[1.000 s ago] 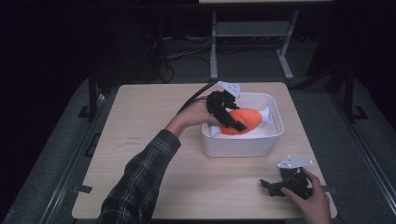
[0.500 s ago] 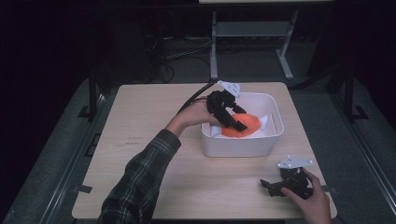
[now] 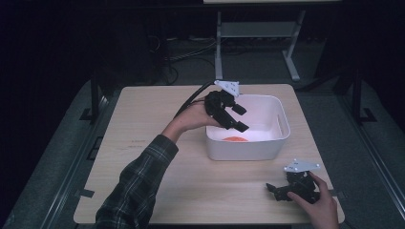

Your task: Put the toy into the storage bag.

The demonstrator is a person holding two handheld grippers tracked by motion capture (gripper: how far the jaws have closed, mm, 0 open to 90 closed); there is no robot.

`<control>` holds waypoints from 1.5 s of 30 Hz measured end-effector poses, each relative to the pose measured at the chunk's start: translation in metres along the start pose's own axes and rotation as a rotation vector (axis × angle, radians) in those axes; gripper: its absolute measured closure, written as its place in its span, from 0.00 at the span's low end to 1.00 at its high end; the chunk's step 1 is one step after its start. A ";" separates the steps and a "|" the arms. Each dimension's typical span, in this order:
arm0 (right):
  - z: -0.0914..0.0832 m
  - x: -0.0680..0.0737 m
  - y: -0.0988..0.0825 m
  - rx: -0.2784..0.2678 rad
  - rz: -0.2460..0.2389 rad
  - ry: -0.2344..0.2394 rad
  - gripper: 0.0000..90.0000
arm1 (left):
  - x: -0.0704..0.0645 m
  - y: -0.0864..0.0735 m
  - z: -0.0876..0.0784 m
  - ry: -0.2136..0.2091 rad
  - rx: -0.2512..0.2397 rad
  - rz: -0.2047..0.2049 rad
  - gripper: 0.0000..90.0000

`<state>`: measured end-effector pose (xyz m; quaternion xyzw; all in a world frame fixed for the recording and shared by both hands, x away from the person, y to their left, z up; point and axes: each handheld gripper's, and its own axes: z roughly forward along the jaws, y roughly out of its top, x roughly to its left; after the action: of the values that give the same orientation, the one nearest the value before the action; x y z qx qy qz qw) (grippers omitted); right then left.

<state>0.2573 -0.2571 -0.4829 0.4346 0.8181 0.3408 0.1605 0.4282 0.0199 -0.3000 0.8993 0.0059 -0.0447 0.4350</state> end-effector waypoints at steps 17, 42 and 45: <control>0.000 0.000 0.000 -0.003 -0.002 0.001 0.00 | -0.015 -0.029 -0.039 0.168 -0.036 -0.065 0.19; 0.000 0.000 0.000 -0.003 -0.003 0.000 0.00 | -0.052 -0.104 -0.082 0.319 -0.064 -0.148 0.18; 0.000 0.000 0.000 -0.003 -0.004 0.000 0.00 | -0.055 -0.111 -0.083 0.339 -0.057 -0.153 0.18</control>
<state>0.2576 -0.2573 -0.4831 0.4328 0.8184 0.3418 0.1616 0.3740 0.1550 -0.3306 0.8782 0.1490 0.0748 0.4482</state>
